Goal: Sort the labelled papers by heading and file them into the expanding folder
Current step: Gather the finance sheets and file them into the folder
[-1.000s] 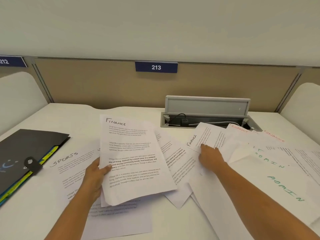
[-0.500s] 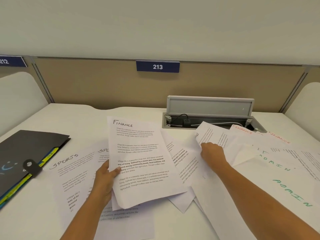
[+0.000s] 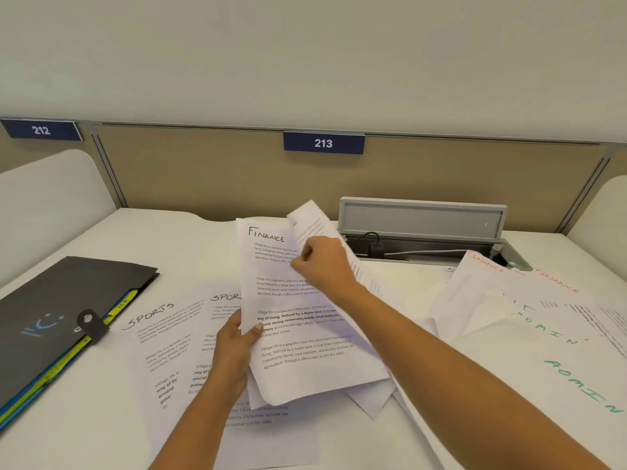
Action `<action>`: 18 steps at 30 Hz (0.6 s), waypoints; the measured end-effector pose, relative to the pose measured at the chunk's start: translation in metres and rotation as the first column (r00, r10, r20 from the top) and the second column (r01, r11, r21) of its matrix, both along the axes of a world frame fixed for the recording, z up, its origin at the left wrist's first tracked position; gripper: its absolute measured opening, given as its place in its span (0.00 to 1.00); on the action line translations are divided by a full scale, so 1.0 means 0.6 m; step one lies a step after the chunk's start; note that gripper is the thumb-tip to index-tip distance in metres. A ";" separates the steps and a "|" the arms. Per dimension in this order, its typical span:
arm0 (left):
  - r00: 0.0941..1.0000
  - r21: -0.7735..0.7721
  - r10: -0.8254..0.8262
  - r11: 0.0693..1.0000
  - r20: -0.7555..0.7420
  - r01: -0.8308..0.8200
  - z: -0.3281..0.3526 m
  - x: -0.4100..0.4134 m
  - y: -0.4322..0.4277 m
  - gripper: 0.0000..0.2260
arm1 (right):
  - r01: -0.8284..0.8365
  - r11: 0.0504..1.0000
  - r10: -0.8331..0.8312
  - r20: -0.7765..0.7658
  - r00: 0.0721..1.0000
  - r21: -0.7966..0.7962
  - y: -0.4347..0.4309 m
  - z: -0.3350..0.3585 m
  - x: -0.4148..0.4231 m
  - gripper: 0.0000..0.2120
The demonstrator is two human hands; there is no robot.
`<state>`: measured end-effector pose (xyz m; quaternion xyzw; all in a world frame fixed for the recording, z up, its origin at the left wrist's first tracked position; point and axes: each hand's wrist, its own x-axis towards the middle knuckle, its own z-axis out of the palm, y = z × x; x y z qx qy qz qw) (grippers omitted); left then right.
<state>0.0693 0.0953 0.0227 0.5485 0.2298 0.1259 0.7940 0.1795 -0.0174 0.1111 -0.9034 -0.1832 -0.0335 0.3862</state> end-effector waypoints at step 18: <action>0.994 -0.201 -0.112 0.973 0.012 0.112 0.003 -0.033 0.049 0.16 | 0.167 0.964 -0.237 -0.389 0.890 -0.205 -0.133 -0.078 0.062 0.33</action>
